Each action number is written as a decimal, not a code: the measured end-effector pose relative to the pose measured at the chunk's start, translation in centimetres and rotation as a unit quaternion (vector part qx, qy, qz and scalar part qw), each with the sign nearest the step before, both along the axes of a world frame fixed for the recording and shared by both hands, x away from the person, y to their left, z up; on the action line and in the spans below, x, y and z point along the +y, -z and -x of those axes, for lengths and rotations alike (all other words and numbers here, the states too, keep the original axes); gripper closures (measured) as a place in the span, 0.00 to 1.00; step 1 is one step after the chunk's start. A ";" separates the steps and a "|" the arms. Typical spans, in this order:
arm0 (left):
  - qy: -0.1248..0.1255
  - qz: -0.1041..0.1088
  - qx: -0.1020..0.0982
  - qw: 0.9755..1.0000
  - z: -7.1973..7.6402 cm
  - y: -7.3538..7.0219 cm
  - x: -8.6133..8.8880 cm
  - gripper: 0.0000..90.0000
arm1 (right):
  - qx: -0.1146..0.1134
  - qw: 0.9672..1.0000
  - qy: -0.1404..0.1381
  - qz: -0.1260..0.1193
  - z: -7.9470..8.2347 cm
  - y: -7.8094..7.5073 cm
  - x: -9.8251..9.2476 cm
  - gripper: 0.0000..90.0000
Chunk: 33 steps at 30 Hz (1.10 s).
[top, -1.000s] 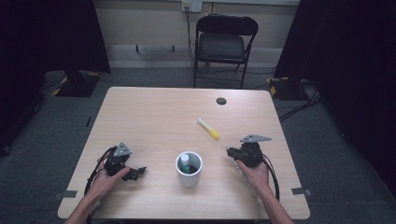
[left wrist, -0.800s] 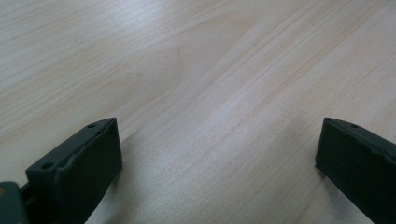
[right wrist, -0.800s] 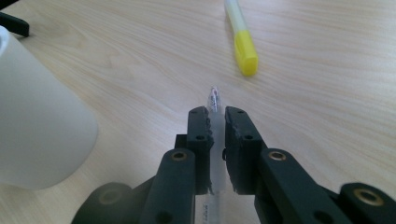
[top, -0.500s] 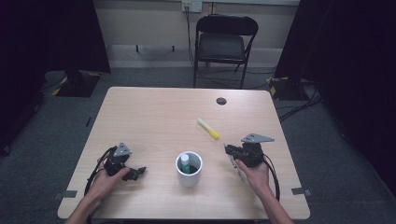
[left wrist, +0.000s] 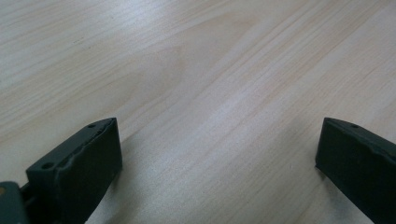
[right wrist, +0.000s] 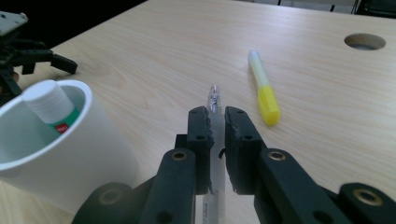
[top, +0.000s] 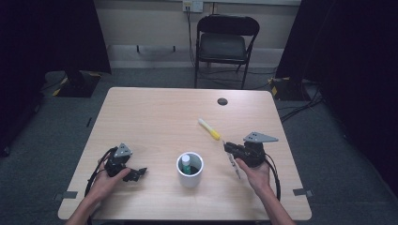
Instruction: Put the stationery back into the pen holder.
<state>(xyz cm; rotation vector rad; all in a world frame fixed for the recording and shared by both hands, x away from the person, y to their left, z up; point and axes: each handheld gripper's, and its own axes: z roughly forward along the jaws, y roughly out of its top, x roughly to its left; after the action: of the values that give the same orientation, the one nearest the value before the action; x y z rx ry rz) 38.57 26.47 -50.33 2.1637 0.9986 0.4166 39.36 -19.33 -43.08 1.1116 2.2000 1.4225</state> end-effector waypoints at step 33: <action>0.000 0.000 0.000 1.000 0.0 0.0 0.0 0.00 | -0.086 0.988 -0.096 -0.080 1.2 -7.7 7.2 0.90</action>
<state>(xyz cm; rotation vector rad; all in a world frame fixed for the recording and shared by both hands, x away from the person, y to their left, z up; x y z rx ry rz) 38.58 26.48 -50.33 2.1645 0.9983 0.4165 38.17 -12.09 -35.38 0.8069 2.1484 1.7324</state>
